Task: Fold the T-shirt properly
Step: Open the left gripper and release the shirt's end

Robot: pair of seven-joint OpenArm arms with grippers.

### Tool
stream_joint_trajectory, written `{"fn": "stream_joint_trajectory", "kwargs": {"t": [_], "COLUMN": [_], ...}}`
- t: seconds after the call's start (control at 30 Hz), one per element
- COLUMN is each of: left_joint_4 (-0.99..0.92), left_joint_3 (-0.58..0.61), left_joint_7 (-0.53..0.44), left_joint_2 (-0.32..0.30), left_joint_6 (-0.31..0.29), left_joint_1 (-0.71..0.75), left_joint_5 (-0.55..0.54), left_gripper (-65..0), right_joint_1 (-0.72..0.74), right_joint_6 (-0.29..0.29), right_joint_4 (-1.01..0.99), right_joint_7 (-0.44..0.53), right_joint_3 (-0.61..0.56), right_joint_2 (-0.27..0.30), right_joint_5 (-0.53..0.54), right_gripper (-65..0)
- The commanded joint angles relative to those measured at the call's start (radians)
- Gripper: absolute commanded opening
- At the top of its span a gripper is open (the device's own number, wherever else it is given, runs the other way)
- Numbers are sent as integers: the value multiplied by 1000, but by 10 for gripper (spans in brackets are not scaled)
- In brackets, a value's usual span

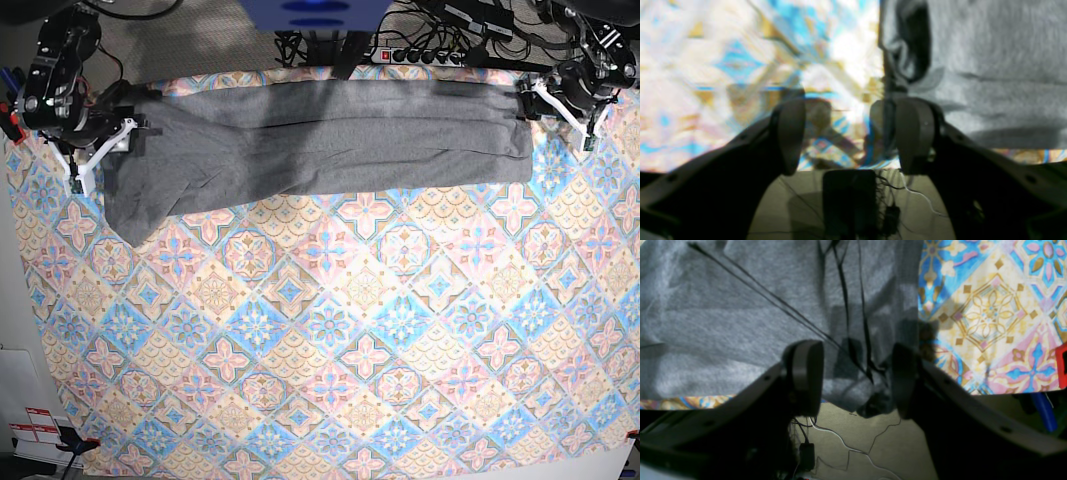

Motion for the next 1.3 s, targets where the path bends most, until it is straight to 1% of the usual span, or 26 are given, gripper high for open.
{"fn": "stream_joint_trajectory", "kwargs": {"t": [0.0,0.1,0.13,0.2,0.27,0.53,0.67,0.73,0.8,0.9,0.93,0.97,1.17,1.27], "left_joint_4": [-12,-85,-110,-147,-173,-174,-171,-170,-168,-168,-168,-171,-176,-187], "left_joint_3": [-4,3,20,76,111,114,119,140,166,171,172,174,174,175], "left_joint_7": [-18,-32,-44,-62,-62,-62,-56,-36,-15,-22,-21,-21,-22,-22], "left_joint_2": [-17,-20,-21,-48,-52,-52,-55,-61,-101,-124,-143,-152,-155,-144], "left_joint_6": [0,0,0,0,0,0,0,0,0,0,0,0,0,0], "left_joint_1": [-9,-24,-29,-33,-35,-58,-58,-47,-43,-10,-10,-10,-9,-12], "left_joint_5": [-13,-14,-14,-21,-25,-33,-136,-188,-248,-344,-364,-369,-360,-315], "left_gripper": [-231,-231,-230,-230,-230,-233,-234,-234,-234,-234,-234,-234,-234,-234], "right_joint_1": [1,3,3,3,3,1,3,3,3,3,1,1,1,0], "right_joint_6": [0,0,0,0,0,0,0,0,0,0,0,0,0,0], "right_joint_4": [13,13,13,13,13,13,13,13,13,13,13,13,13,13], "right_joint_7": [8,8,8,8,8,8,8,8,8,8,8,8,8,8], "right_joint_3": [6,6,6,6,6,6,6,6,6,6,6,6,6,6], "right_joint_2": [12,12,12,12,12,12,12,12,12,12,12,12,12,12], "right_joint_5": [2,2,2,2,2,2,2,2,2,2,2,2,2,2], "right_gripper": [-323,-323,-323,-323,-323,-323,-323,-323,-323,-323,-323,-323,-323,-323]}}
